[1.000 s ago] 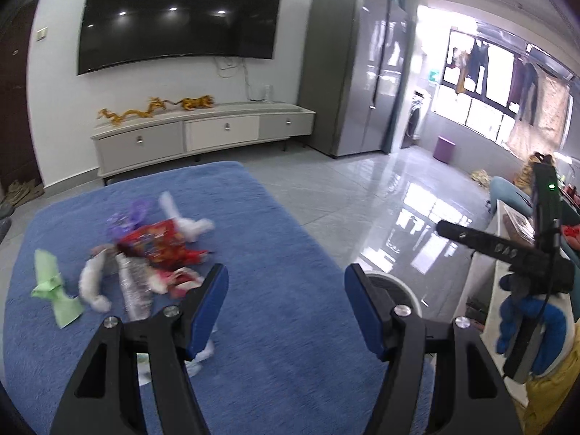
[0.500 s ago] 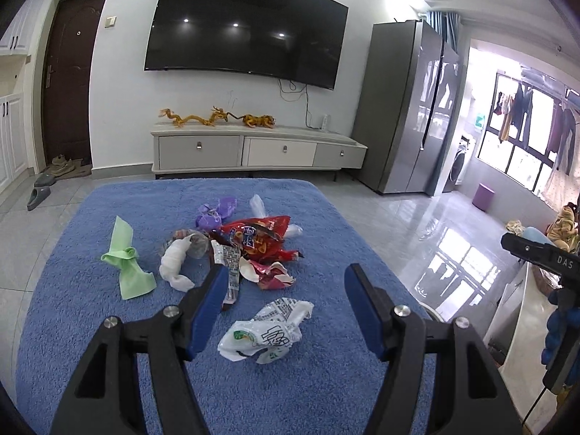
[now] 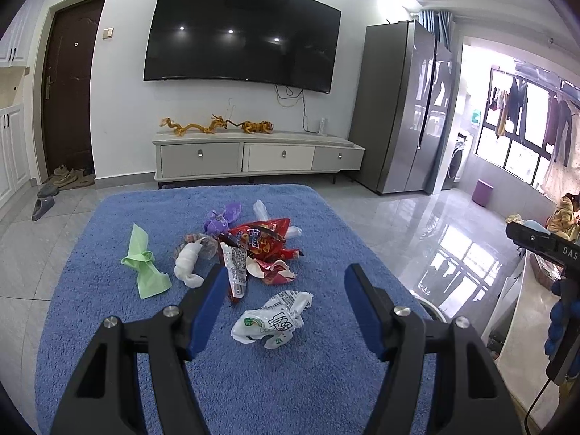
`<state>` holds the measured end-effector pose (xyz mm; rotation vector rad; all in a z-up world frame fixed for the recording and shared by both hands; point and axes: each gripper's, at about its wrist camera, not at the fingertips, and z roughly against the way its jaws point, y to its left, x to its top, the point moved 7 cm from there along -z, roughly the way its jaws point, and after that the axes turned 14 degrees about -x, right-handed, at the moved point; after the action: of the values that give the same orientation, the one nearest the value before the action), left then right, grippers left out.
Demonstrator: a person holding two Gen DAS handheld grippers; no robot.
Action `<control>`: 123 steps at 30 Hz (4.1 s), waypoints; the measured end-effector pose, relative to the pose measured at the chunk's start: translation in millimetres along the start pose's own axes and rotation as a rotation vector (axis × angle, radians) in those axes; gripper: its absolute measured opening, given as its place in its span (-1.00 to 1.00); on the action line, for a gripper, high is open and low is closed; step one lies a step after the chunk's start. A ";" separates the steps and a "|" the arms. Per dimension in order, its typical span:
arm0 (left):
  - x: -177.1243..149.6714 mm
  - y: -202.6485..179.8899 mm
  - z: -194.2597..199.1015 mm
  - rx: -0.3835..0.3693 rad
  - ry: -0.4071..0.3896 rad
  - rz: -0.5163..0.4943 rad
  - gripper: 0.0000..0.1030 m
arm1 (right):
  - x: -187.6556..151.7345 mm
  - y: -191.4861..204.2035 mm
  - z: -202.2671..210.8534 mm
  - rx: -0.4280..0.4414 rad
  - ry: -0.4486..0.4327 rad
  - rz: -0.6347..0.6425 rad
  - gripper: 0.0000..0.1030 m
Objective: Collect trash
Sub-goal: 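Move both open tools back over the trash pile on the rug, then grasp the white printed plastic bag with the left tool, then grasp the red-and-white wrapper with the right tool while the left tool holds the white bag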
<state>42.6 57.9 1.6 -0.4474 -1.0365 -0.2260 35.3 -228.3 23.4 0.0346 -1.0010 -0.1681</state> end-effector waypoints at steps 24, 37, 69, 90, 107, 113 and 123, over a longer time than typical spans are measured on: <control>4.2 -25.9 20.9 0.012 -0.028 -0.041 0.26 | 2.8 -16.7 26.5 0.028 -0.059 -0.044 0.29; -3.9 -7.9 6.5 -0.021 0.007 -0.024 0.51 | -4.6 -16.1 4.9 0.040 -0.008 -0.047 0.29; -77.9 34.7 -136.9 -0.148 0.409 -0.165 0.20 | -49.5 67.1 -134.5 0.159 0.285 0.145 0.29; -54.8 72.5 -77.2 -0.149 0.246 -0.038 -0.08 | -65.6 203.3 -186.9 0.435 0.383 0.365 0.29; -50.1 92.9 -54.4 -0.114 0.181 0.027 -0.08 | -93.3 261.5 -225.4 0.447 0.335 0.673 0.17; -47.8 92.2 -51.4 -0.108 0.170 0.027 -0.08 | -96.4 253.6 -221.2 0.433 0.316 0.662 -0.28; -46.9 79.6 -38.1 -0.098 0.159 0.018 -0.08 | -92.1 204.1 -157.1 0.477 0.314 0.514 -0.31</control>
<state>79.7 109.8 -75.3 -0.5189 -0.8682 -0.2926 144.1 -20.1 -116.7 0.2296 -0.6896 0.5346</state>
